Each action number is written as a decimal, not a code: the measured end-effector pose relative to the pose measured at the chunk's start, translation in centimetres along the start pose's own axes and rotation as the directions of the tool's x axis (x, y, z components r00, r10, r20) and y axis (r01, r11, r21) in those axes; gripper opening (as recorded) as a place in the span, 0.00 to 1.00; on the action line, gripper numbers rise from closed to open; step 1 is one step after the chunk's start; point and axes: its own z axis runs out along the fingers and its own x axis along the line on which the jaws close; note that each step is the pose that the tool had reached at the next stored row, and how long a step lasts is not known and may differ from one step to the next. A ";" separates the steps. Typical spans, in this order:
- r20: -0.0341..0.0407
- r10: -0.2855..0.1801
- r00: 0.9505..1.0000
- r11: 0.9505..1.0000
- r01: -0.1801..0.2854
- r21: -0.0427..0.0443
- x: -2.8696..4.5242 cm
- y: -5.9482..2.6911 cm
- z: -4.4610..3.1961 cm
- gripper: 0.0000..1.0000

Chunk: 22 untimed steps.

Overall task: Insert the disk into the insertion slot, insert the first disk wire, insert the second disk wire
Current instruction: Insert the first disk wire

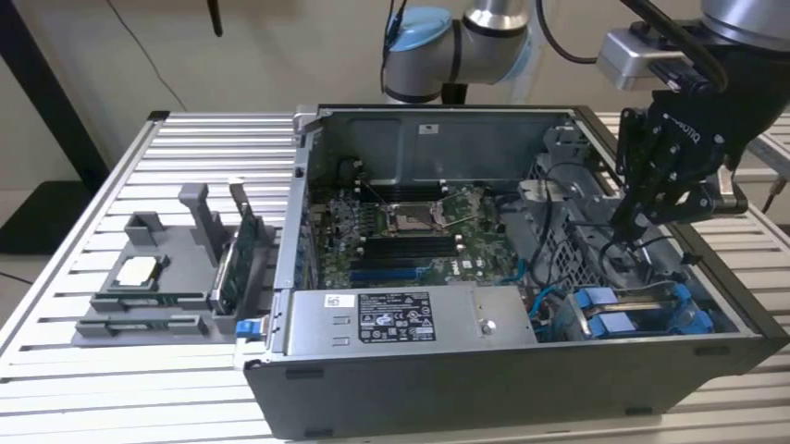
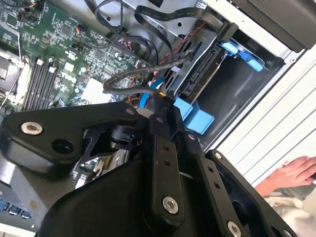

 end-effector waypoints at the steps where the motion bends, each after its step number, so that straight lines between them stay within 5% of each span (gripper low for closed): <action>1: 0.000 0.000 1.000 1.000 0.000 0.000 0.01 0.00 0.01 0.19; 22: 0.000 0.002 1.000 1.000 -0.002 -0.001 1.91 -0.38 0.54 0.19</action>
